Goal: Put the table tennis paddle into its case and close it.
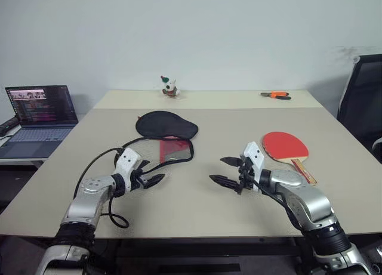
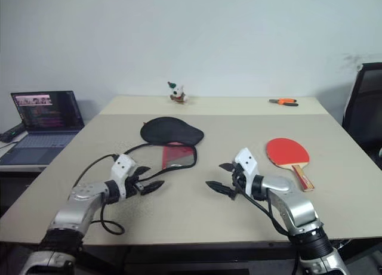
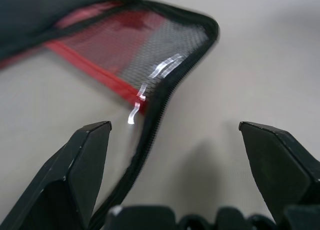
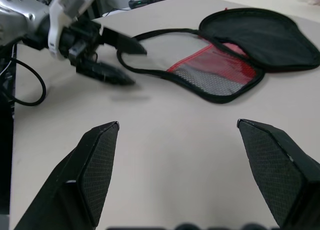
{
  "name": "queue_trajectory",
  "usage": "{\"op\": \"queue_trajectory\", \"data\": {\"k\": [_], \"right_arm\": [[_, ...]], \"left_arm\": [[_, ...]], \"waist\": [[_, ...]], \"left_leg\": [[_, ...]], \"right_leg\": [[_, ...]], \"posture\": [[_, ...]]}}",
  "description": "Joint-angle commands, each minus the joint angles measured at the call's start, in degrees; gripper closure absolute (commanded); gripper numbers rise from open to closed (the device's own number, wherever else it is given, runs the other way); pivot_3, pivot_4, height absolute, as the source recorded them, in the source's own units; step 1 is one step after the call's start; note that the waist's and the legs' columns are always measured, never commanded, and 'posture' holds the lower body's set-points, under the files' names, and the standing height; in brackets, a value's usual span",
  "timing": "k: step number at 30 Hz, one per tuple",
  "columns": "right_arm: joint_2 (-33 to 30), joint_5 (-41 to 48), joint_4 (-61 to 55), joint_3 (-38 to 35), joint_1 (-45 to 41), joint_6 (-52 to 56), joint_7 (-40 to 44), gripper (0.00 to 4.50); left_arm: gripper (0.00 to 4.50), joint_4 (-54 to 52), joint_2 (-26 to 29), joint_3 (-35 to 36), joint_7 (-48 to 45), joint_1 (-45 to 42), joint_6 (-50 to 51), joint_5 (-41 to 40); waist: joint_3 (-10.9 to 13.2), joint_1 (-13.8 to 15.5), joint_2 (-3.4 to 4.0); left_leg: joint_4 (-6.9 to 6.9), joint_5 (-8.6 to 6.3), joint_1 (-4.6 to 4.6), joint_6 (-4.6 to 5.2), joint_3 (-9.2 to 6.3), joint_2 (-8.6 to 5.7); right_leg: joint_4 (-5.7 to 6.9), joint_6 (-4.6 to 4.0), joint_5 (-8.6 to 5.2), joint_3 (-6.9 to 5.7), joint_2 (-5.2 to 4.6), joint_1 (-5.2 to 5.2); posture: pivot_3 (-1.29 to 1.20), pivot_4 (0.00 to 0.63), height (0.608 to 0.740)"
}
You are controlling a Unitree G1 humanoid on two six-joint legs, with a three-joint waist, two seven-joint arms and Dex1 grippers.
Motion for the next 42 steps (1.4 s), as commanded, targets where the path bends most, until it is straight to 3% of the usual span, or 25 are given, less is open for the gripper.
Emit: {"op": "queue_trajectory", "data": {"k": [1, 7, 14, 15, 18, 28, 35, 40, 42], "right_arm": [[0.7, -0.2, -1.2, 0.0, -0.8, -1.6, -0.4, 0.33], [0.6, -0.3, -0.7, -0.3, -0.8, -2.1, -0.8, 0.33], [-0.1, -0.3, -0.1, -1.6, -1.2, -2.5, -1.5, 0.33], [0.0, -0.3, 0.0, -1.7, -1.4, -2.5, -1.6, 0.33], [0.0, -0.2, 0.1, -2.1, -1.8, -2.4, -1.6, 0.33], [0.0, 0.2, 1.1, -3.3, -3.1, -2.1, -1.9, 0.33], [-0.4, 0.4, 0.7, -3.9, -2.9, -1.7, -2.0, 0.33], [-2.0, 1.1, 0.3, -5.0, -2.6, -1.2, -1.3, 0.33], [-3.4, 1.4, 0.3, -5.8, -2.2, -1.3, -1.0, 0.33]], "left_arm": [[0.03, 8.0, 0.2, -2.0, -2.3, -5.5, -5.9, 3.7], [0.03, 21.7, 0.0, -3.4, -2.2, -12.7, -13.0, 7.9], [0.03, 26.6, 0.3, -2.8, -3.5, -13.0, -16.0, 8.4], [0.19, 26.7, 0.3, -2.6, -3.8, -12.7, -16.0, 8.2], [0.94, 26.5, 0.3, -2.3, -4.1, -12.0, -16.2, 8.0], [4.47, 26.9, 0.5, -1.3, -4.5, -10.3, -16.0, 7.4], [4.47, 24.9, 0.1, -0.9, -7.0, -10.0, -16.0, 6.7], [4.47, 18.5, -0.7, -4.2, -15.9, -10.3, -15.4, 6.8], [4.47, 11.5, -1.5, -8.2, -23.6, -9.3, -13.7, 6.5]], "waist": [[0.0, 0.0, -0.01], [0.0, -0.1, -0.02], [0.0, -0.2, -0.02], [0.0, -0.2, -0.02], [0.0, -0.3, -0.02], [0.0, -0.3, -0.02], [0.0, -0.4, -0.02], [0.0, -0.1, -0.02], [0.0, 0.1, -0.03]], "left_leg": [[0.00, 0.00, 0.00, 0.00, 0.00, 0.00], [0.00, 0.00, -0.01, 0.00, 0.02, 0.00], [0.00, 0.00, 0.01, 0.00, 0.02, 0.02], [0.00, 0.00, 0.01, 0.00, 0.03, 0.03], [0.00, 0.00, 0.02, 0.00, 0.04, 0.04], [0.01, 0.00, 0.08, 0.00, 0.04, 0.09], [0.01, 0.00, 0.08, 0.01, 0.07, 0.10], [0.00, 0.00, 0.02, 0.00, 0.06, 0.05], [0.01, 0.00, -0.02, 0.00, 0.06, 0.03]], "right_leg": [[0.00, 0.00, 0.00, 0.00, 0.00, 0.00], [0.01, 0.00, 0.00, -0.01, 0.01, -0.02], [0.05, 0.00, 0.00, -0.01, 0.02, -0.02], [0.05, 0.00, 0.00, 0.00, 0.02, -0.02], [0.05, 0.00, 0.00, 0.00, 0.04, -0.02], [0.10, -0.02, 0.02, 0.02, 0.10, -0.01], [0.09, -0.03, 0.02, 0.05, 0.10, -0.02], [0.06, -0.03, 0.02, 0.03, 0.07, -0.02], [0.04, -0.04, 0.02, 0.02, 0.06, -0.02]], "posture": [[0.00, 0.150, 0.740], [0.00, 0.150, 0.740], [0.00, 0.150, 0.740], [0.00, 0.150, 0.740], [0.00, 0.150, 0.740], [0.00, 0.150, 0.740], [0.00, 0.150, 0.740], [0.00, 0.150, 0.740], [0.00, 0.150, 0.740]]}}
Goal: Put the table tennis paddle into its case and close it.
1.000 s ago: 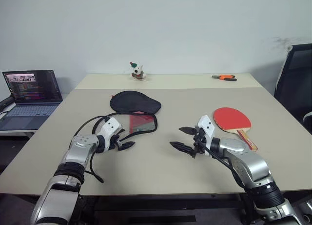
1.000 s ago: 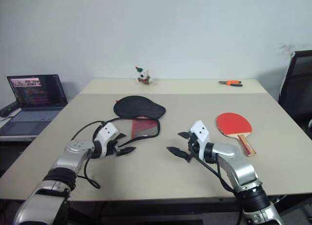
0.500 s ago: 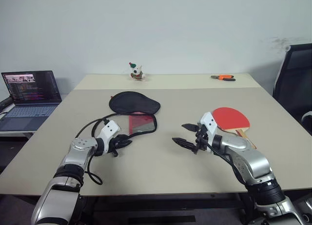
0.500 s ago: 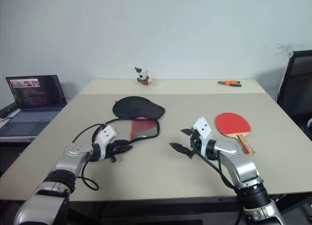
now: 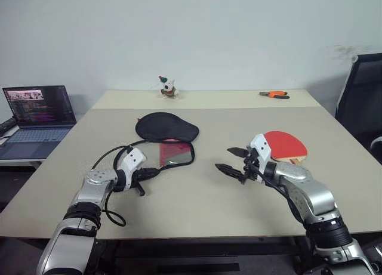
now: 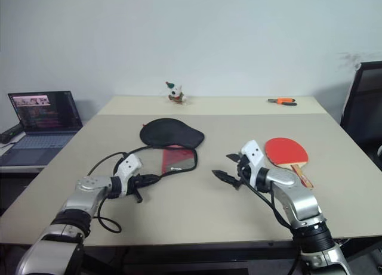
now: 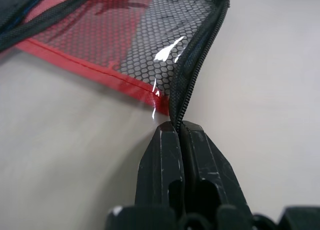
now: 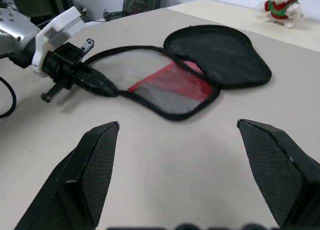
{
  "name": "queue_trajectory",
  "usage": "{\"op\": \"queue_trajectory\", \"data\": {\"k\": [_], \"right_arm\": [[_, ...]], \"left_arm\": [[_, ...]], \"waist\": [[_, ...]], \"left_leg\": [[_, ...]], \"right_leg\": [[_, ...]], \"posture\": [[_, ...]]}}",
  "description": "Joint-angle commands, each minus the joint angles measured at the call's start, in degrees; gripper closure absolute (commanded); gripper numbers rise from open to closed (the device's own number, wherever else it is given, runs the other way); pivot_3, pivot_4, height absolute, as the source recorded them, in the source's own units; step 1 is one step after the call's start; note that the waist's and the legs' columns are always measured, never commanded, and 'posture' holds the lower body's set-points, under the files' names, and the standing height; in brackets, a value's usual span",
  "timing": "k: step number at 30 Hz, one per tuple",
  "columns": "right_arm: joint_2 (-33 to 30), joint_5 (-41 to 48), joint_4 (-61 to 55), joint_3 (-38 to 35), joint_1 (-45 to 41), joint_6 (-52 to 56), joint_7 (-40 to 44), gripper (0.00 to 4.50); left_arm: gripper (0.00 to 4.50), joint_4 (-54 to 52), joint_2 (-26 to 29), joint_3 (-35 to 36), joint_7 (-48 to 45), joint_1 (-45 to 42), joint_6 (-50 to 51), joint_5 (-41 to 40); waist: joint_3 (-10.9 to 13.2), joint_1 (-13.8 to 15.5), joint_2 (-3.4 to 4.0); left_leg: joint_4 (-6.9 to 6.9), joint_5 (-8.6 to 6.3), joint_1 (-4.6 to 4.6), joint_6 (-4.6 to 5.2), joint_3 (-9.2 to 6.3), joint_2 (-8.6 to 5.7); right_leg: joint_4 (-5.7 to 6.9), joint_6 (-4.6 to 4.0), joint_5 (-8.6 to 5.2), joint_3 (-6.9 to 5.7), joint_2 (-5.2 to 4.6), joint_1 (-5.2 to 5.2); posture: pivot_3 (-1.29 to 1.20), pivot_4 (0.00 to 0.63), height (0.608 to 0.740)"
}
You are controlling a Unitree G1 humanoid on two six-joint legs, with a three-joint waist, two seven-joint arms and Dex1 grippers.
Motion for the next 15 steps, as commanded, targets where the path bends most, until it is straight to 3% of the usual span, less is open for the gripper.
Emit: {"op": "queue_trajectory", "data": {"k": [1, 8, 15], "right_arm": [[-2.0, 1.0, -1.9, -2.9, -0.1, -0.3, 0.7, 0.33], [-2.7, 1.4, -3.8, -3.8, 1.7, 0.2, 0.0, 0.33], [-2.2, 1.1, -3.4, -3.5, 1.9, 0.1, -0.3, 0.33]], "left_arm": [[4.47, -11.6, -1.3, -6.2, -12.0, 1.8, 2.3, -0.4], [4.47, -24.4, 1.9, -13.2, -22.9, 6.6, 0.9, 0.9], [4.47, -15.1, 5.8, -12.0, -18.2, 2.7, -9.2, 4.6]], "waist": [[0.0, 0.3, -0.01], [0.0, 0.0, 0.00], [0.0, -0.3, 0.00]], "left_leg": [[0.00, 0.00, -0.04, 0.00, 0.01, -0.03], [-0.01, 0.00, 0.01, 0.00, -0.03, 0.03], [0.00, 0.00, 0.07, 0.01, 0.00, 0.08]], "right_leg": [[-0.03, 0.00, 0.00, -0.03, -0.02, 0.01], [-0.01, -0.02, -0.01, 0.03, 0.01, 0.01], [0.02, 0.00, -0.02, 0.03, 0.10, 0.01]], "posture": [[0.00, 0.150, 0.740], [0.00, 0.150, 0.740], [0.00, 0.150, 0.740]]}}
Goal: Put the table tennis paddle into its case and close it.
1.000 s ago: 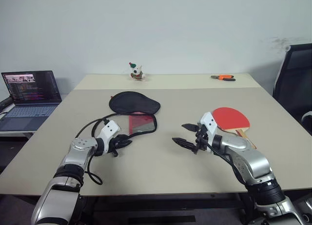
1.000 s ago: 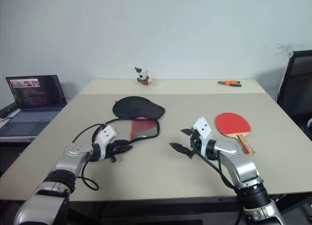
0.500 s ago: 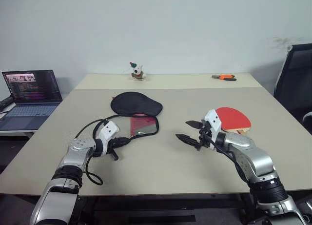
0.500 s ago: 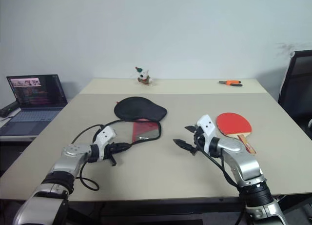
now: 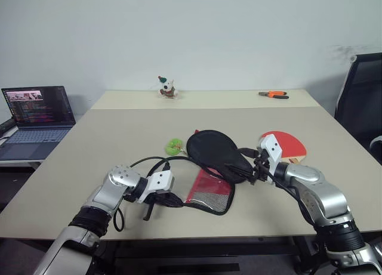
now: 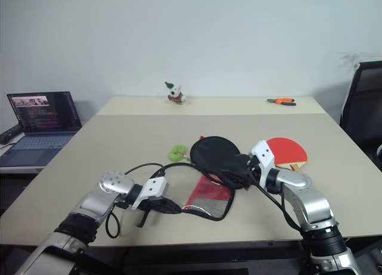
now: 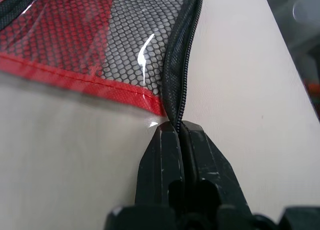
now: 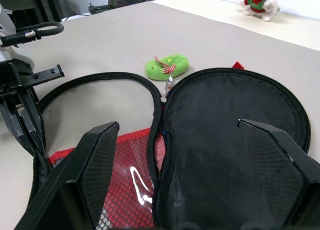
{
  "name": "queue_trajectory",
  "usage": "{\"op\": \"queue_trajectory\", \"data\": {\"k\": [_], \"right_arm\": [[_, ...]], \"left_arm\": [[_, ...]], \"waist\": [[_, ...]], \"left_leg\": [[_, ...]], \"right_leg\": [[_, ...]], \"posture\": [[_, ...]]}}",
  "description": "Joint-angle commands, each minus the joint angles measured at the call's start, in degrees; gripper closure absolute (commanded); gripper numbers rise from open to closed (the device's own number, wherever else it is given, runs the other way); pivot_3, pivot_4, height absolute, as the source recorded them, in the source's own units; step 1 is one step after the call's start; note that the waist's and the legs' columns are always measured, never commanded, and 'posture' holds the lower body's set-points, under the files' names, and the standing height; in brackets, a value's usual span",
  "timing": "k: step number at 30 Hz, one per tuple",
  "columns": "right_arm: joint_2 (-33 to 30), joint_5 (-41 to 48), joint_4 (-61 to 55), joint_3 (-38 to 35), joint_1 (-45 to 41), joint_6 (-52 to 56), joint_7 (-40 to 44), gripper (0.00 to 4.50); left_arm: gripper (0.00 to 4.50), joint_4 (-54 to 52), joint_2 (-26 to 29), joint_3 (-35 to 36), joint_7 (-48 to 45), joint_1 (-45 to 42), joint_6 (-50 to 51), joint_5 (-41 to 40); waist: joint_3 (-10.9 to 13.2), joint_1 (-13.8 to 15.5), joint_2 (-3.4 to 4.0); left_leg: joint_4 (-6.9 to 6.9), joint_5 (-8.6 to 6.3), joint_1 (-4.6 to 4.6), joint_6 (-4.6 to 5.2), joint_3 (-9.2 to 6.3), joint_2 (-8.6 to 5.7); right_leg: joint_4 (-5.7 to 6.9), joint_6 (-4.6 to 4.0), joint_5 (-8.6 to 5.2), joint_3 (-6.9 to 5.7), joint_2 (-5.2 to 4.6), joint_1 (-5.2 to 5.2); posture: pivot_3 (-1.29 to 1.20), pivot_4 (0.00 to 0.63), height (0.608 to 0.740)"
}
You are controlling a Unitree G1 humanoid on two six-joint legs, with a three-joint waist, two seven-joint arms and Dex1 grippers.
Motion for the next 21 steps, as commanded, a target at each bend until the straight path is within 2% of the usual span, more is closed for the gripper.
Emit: {"op": "queue_trajectory", "data": {"k": [1, 5, 8, 11, 18, 21], "right_arm": [[0.3, 0.7, -0.4, -0.9, -1.0, -0.7, -0.1, 0.33], [1.3, 0.6, 2.3, -1.0, -2.7, -1.0, -0.5, 0.33], [1.8, -0.1, 5.5, -0.7, -4.5, -2.0, -0.1, 0.33], [1.8, -0.6, 7.9, -0.1, -5.9, -3.0, 0.7, 0.33], [2.1, -0.9, 10.1, 0.2, -7.2, -3.4, 1.0, 0.33], [2.7, -1.5, 12.3, -0.1, -8.5, -3.3, 0.0, 0.33]], "left_arm": [[4.47, 3.7, 2.6, 2.2, 2.6, -1.3, -2.1, 1.9], [4.47, 0.4, 1.4, 5.4, 5.9, -1.2, 2.6, -1.9], [4.47, -11.0, 1.4, 9.6, 7.8, 3.6, 13.3, -8.3], [3.78, -22.6, 3.3, 12.8, 10.0, 10.8, 21.1, -11.8], [1.41, -36.8, 7.6, 19.0, 14.6, 20.2, 30.8, -16.7], [0.30, -42.3, 8.1, 23.9, 17.5, 23.0, 36.9, -21.8]], "waist": [[0.0, -0.1, 0.00], [0.0, 0.0, 0.00], [0.0, 0.0, 0.00], [0.0, -0.2, 0.01], [0.0, 0.1, 0.01], [0.0, 0.1, 0.01]], "left_leg": [[0.00, 0.00, 0.02, 0.00, 0.02, 0.00], [0.01, 0.00, 0.01, 0.00, -0.02, 0.08], [0.01, 0.00, -0.04, 0.00, 0.00, 0.06], [0.00, 0.00, -0.07, 0.01, 0.03, 0.04], [-0.01, -0.01, -0.04, 0.02, -0.15, 0.10], [-0.01, -0.01, -0.02, 0.02, -0.08, 0.08]], "right_leg": [[0.00, 0.02, -0.01, 0.02, 0.03, 0.00], [0.03, 0.12, -0.07, -0.02, 0.07, -0.01], [0.00, -0.01, 0.01, 0.02, 0.03, -0.01], [-0.04, -0.08, 0.05, 0.07, -0.04, -0.04], [0.00, -0.14, 0.02, 0.06, 0.00, 0.00], [-0.01, -0.14, 0.02, 0.08, -0.03, 0.00]], "posture": [[0.00, 0.150, 0.740], [0.00, 0.150, 0.740], [0.00, 0.150, 0.740], [0.00, 0.150, 0.740], [0.00, 0.150, 0.740], [0.00, 0.150, 0.740]]}}
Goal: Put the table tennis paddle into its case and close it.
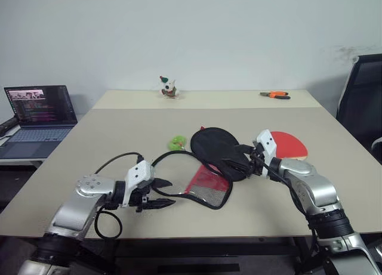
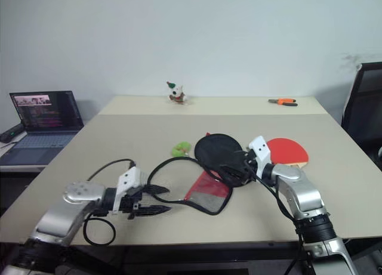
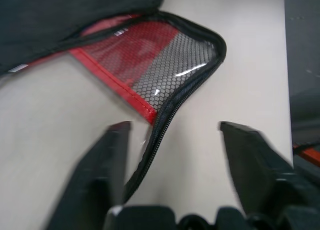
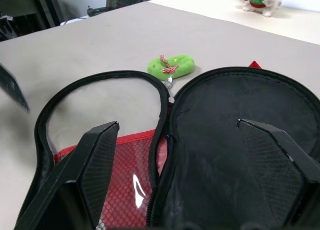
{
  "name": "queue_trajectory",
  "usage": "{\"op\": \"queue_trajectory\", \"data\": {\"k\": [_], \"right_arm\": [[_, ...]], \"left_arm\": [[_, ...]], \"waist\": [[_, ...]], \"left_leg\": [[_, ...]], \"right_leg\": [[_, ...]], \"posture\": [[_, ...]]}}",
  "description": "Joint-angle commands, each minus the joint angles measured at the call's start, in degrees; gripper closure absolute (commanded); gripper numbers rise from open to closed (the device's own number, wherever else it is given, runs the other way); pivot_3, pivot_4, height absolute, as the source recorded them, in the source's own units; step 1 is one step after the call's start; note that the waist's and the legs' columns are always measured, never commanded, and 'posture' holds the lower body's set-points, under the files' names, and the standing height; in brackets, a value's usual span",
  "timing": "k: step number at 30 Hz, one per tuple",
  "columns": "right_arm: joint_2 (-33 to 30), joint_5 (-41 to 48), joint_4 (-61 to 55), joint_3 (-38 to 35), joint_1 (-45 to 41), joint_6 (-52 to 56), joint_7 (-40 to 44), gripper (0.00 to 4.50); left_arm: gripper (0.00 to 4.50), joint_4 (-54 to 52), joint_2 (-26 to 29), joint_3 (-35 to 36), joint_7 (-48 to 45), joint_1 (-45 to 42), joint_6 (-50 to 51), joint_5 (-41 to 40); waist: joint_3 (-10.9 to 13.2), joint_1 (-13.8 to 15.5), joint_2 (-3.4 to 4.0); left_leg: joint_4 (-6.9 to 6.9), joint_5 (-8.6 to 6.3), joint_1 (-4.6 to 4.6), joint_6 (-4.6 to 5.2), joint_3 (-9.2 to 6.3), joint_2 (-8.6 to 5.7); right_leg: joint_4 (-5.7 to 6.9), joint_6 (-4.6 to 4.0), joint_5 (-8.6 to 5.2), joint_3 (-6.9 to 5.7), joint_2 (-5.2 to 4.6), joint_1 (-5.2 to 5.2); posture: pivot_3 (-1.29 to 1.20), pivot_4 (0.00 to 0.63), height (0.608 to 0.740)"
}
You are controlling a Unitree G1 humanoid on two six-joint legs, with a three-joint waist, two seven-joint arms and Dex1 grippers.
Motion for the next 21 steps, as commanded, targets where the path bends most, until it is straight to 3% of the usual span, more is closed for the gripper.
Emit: {"op": "queue_trajectory", "data": {"k": [1, 7, 15, 21], "right_arm": [[0.7, -1.3, 2.2, -0.7, -3.0, -1.4, -1.8, 0.33], [2.7, -5.1, 15.9, -1.4, -10.4, -1.0, -7.5, 0.33], [5.9, -9.2, 42.5, -3.0, -22.1, -5.4, -14.9, 0.33], [7.7, -11.2, 54.2, -3.8, -25.6, -10.0, -16.1, 0.33]], "left_arm": [[0.03, -7.1, -0.1, 7.3, 4.4, 0.6, 8.4, -8.1], [0.03, -11.2, -3.5, 14.2, 14.2, -0.2, 19.1, -17.3], [0.03, -14.2, -5.4, 14.6, 20.5, 1.8, 20.2, -18.9], [0.03, -14.7, -5.3, 14.2, 22.0, 2.3, 19.4, -19.0]], "waist": [[0.0, 0.0, 0.00], [0.0, 0.0, -0.01], [0.0, -0.1, -0.02], [0.0, -0.1, -0.02]], "left_leg": [[0.00, 0.00, -0.01, 0.00, -0.01, 0.00], [0.01, 0.00, 0.01, -0.01, 0.02, -0.01], [-0.02, 0.00, 0.01, -0.01, 0.09, -0.01], [-0.02, 0.00, 0.00, -0.01, 0.13, -0.03]], "right_leg": [[0.00, 0.00, 0.00, -0.01, 0.00, 0.00], [0.01, 0.00, 0.00, -0.03, 0.02, 0.01], [-0.01, -0.02, 0.01, 0.07, 0.01, -0.02], [-0.02, -0.03, 0.02, 0.09, 0.00, -0.02]], "posture": [[0.00, 0.150, 0.740], [0.00, 0.150, 0.740], [0.00, 0.150, 0.740], [0.00, 0.150, 0.740]]}}
